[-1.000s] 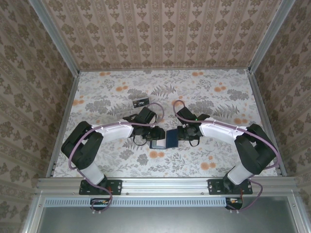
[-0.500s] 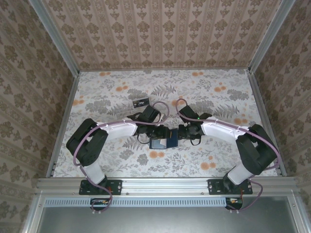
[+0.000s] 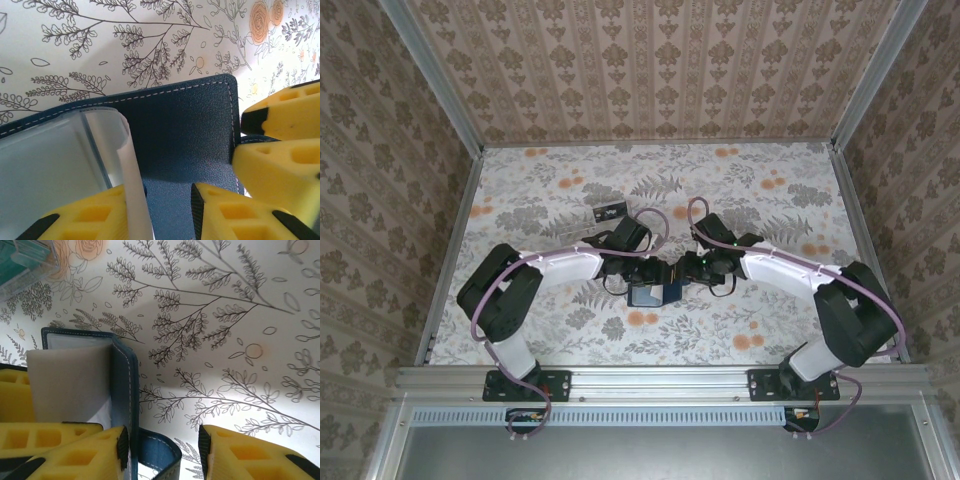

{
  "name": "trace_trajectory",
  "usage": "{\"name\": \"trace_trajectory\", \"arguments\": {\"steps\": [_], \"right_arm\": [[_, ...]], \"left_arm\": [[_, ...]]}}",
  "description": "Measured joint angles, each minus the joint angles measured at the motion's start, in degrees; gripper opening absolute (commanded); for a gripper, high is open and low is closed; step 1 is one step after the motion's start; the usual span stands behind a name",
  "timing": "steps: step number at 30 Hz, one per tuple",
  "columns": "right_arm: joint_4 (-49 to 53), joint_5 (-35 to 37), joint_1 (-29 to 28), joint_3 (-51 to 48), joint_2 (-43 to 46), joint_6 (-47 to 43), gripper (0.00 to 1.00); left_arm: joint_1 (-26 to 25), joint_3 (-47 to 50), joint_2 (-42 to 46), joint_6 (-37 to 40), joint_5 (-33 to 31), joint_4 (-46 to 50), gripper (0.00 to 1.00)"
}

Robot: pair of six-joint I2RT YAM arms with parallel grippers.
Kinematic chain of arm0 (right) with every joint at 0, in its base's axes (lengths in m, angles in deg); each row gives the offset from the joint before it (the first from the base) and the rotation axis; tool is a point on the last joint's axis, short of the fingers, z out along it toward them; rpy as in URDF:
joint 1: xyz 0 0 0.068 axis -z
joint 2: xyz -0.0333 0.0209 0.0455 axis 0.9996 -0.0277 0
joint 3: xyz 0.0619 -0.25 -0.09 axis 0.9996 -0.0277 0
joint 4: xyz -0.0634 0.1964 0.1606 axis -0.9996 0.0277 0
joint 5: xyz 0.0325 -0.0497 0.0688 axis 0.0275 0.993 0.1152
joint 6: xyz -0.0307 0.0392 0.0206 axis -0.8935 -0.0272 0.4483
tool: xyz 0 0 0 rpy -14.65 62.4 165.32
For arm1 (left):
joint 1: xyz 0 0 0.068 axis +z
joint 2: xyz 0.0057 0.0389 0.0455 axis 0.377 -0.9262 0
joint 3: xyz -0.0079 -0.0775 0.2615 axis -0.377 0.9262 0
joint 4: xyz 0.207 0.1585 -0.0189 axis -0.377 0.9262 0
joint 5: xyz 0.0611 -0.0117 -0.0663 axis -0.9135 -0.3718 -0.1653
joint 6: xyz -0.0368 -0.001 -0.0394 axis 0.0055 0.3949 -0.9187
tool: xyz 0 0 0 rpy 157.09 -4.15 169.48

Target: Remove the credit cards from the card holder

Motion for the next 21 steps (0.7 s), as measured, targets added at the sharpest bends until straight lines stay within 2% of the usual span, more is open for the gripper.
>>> {"name": "trace_trajectory", "arguments": {"steps": [5,7,13,17,21], "right_arm": [[0.07,-0.35,0.0,0.0,-2.56,-0.55,0.23],[0.42,0.2,0.0,0.0,-3.58,-1.18,0.19],[0.98,1.51,0.0,0.02,-6.08,-2.67,0.13],[1.05,1.95,0.0,0.13,-7.39,-3.06,0.13],[1.18,2.19,0.0,0.68,-7.56,-3.1,0.14]], "left_arm": [[0.0,-0.02,0.0,0.44,-0.33,0.85,0.36],[0.02,-0.02,0.22,0.63,-1.14,1.86,0.37],[0.66,0.59,5.27,0.85,-5.03,5.88,0.39],[1.86,3.41,9.35,0.74,-7.28,6.84,0.39],[2.93,5.88,9.64,0.22,-8.26,7.3,0.39]]}}
